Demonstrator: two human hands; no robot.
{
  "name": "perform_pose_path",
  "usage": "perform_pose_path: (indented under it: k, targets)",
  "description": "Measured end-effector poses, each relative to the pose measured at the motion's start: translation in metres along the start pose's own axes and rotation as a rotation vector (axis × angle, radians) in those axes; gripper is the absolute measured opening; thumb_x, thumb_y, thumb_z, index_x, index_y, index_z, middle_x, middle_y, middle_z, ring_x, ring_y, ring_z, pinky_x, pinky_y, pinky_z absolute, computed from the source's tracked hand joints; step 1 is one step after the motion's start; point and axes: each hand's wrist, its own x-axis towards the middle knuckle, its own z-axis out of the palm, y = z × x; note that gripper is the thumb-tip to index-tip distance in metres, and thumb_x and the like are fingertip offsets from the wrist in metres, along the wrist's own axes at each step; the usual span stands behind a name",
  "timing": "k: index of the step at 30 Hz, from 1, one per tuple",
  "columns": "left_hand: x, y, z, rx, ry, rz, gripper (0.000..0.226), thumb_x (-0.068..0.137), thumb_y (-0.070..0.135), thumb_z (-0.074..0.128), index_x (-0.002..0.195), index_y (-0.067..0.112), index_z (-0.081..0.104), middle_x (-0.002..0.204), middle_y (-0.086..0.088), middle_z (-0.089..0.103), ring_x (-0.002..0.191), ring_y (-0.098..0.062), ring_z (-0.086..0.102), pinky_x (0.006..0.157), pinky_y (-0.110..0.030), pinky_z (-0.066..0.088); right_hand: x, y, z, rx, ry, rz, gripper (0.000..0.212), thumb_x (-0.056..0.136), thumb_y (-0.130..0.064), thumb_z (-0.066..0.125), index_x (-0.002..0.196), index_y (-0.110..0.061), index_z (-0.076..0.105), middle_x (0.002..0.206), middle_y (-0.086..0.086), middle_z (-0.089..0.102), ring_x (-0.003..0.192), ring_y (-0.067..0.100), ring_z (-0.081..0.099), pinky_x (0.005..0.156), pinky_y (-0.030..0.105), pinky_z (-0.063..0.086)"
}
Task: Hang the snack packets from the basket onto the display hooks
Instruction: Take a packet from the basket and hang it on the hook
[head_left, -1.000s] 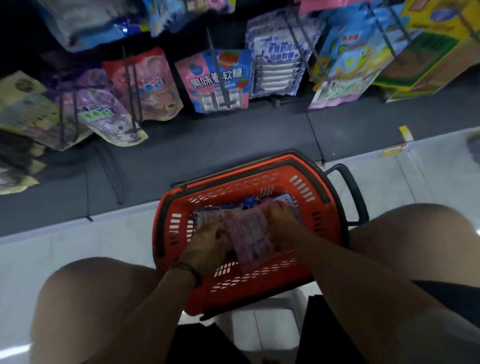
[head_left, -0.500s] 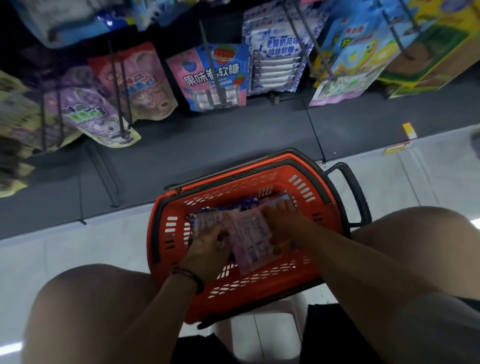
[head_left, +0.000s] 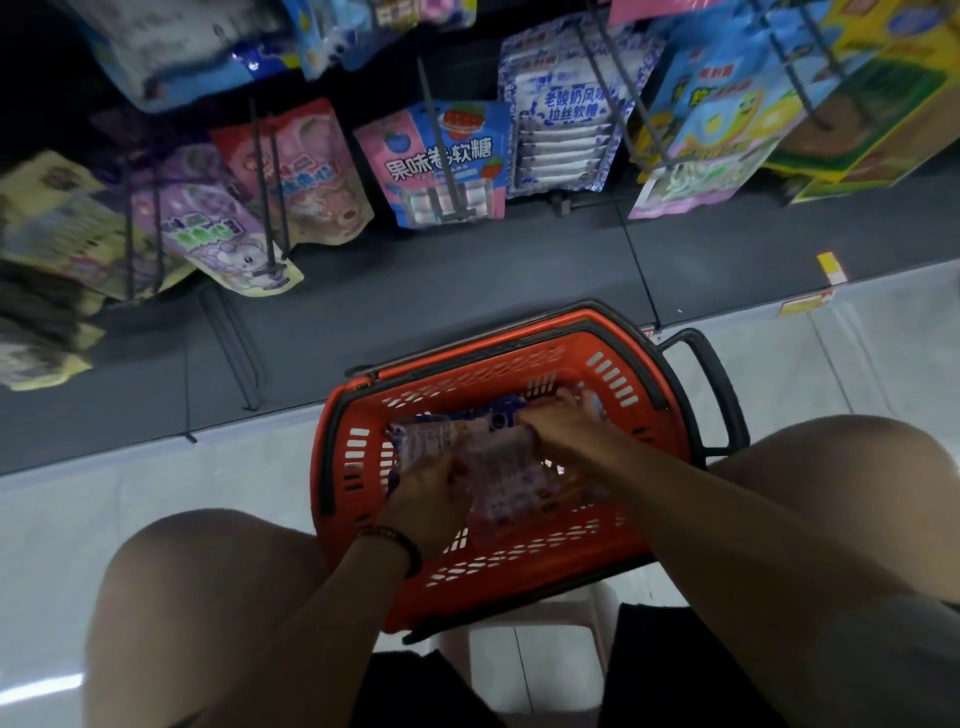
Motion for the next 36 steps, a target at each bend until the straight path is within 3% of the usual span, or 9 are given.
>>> perform_pose_path:
  k: [3, 7, 13, 18, 22, 24, 28, 32, 36]
  targets:
    - [0.005, -0.003, -0.001, 0.046, 0.023, 0.007, 0.050, 0.098, 0.055, 0.056, 0.145, 0.037, 0.053, 0.144, 0.003, 0.057, 0.128, -0.021, 0.060, 0.107, -0.038, 0.053, -0.032, -0.011, -0.011, 0.038, -0.038, -0.105, 0.045, 0.113, -0.038, 0.040, 0.150, -0.016, 0.055, 0.160, 0.004, 0.048, 0.150, 0.028, 0.042, 0.127, 0.044, 0.020]
    - [-0.011, 0.018, -0.018, 0.093, 0.098, -0.006, 0.080, 0.084, 0.093, 0.051, 0.146, 0.043, 0.051, 0.147, 0.007, 0.049, 0.136, -0.019, 0.048, 0.116, -0.042, 0.044, -0.071, -0.021, -0.017, -0.058, -0.040, -0.193, 0.033, 0.109, -0.030, 0.046, 0.137, -0.030, 0.065, 0.150, 0.009, 0.060, 0.145, 0.033, 0.048, 0.123, 0.052, 0.022]
    - [-0.047, 0.029, -0.025, 0.071, 0.036, 0.153, 0.063, 0.091, 0.057, 0.076, 0.148, 0.038, 0.058, 0.146, 0.006, 0.067, 0.133, -0.018, 0.063, 0.109, -0.032, 0.049, -0.130, -0.045, -0.039, -0.193, 0.224, -0.436, 0.024, 0.097, -0.021, 0.063, 0.111, -0.041, 0.060, 0.104, -0.007, 0.061, 0.119, 0.027, 0.051, 0.111, 0.047, 0.026]
    - [-0.077, 0.038, -0.022, -0.064, 0.140, 0.138, 0.046, 0.092, 0.049, 0.078, 0.134, 0.032, 0.073, 0.132, 0.006, 0.076, 0.122, -0.016, 0.070, 0.104, -0.035, 0.053, -0.173, -0.034, -0.038, -0.080, 0.744, -0.443, 0.058, 0.085, -0.036, 0.080, 0.139, -0.034, 0.059, 0.158, 0.003, 0.047, 0.157, 0.029, 0.028, 0.126, 0.059, 0.017]
    - [-0.102, 0.040, -0.021, -0.414, 0.206, 0.076, 0.025, 0.092, 0.042, 0.083, 0.113, 0.030, 0.082, 0.107, 0.018, 0.082, 0.100, 0.000, 0.076, 0.088, -0.028, 0.056, -0.226, -0.015, -0.021, 0.544, 1.132, -0.198, 0.071, 0.080, -0.036, 0.089, 0.141, -0.028, 0.052, 0.148, 0.002, 0.046, 0.138, 0.010, 0.044, 0.114, 0.040, 0.039]
    - [-0.113, 0.052, -0.021, -0.561, 0.236, 0.099, 0.016, 0.094, 0.029, 0.082, 0.110, 0.027, 0.083, 0.105, 0.018, 0.083, 0.099, 0.001, 0.077, 0.086, -0.021, 0.054, -0.234, -0.009, -0.007, 0.954, 0.974, -0.210, 0.056, 0.078, -0.025, 0.094, 0.123, -0.024, 0.060, 0.126, -0.008, 0.065, 0.108, -0.010, 0.061, 0.098, 0.026, 0.054]
    - [-0.128, 0.079, -0.026, -0.831, 0.255, 0.126, 0.018, 0.097, 0.018, 0.079, 0.115, 0.019, 0.081, 0.110, 0.006, 0.084, 0.105, -0.013, 0.079, 0.084, -0.021, 0.060, -0.240, -0.010, 0.006, 1.559, 0.527, -0.264, 0.041, 0.078, -0.024, 0.092, 0.114, -0.013, 0.075, 0.113, 0.011, 0.081, 0.104, 0.031, 0.079, 0.093, 0.054, 0.063]
    - [-0.138, 0.094, -0.040, -1.029, 0.204, 0.137, 0.027, 0.099, 0.022, 0.075, 0.124, 0.012, 0.077, 0.118, -0.011, 0.081, 0.109, -0.033, 0.079, 0.096, -0.051, 0.062, -0.265, -0.020, -0.015, 1.704, 0.510, -0.478, 0.030, 0.093, 0.003, 0.071, 0.123, -0.002, 0.072, 0.117, 0.022, 0.079, 0.103, 0.040, 0.077, 0.085, 0.054, 0.065]
    - [-0.143, 0.104, -0.064, -0.892, 0.295, 0.228, 0.029, 0.098, 0.026, 0.077, 0.126, 0.016, 0.076, 0.120, -0.005, 0.081, 0.109, -0.022, 0.079, 0.097, -0.045, 0.063, -0.267, -0.023, -0.041, 1.658, 0.538, -0.524, 0.026, 0.095, 0.005, 0.069, 0.119, -0.003, 0.074, 0.117, 0.021, 0.078, 0.108, 0.041, 0.075, 0.091, 0.055, 0.063]
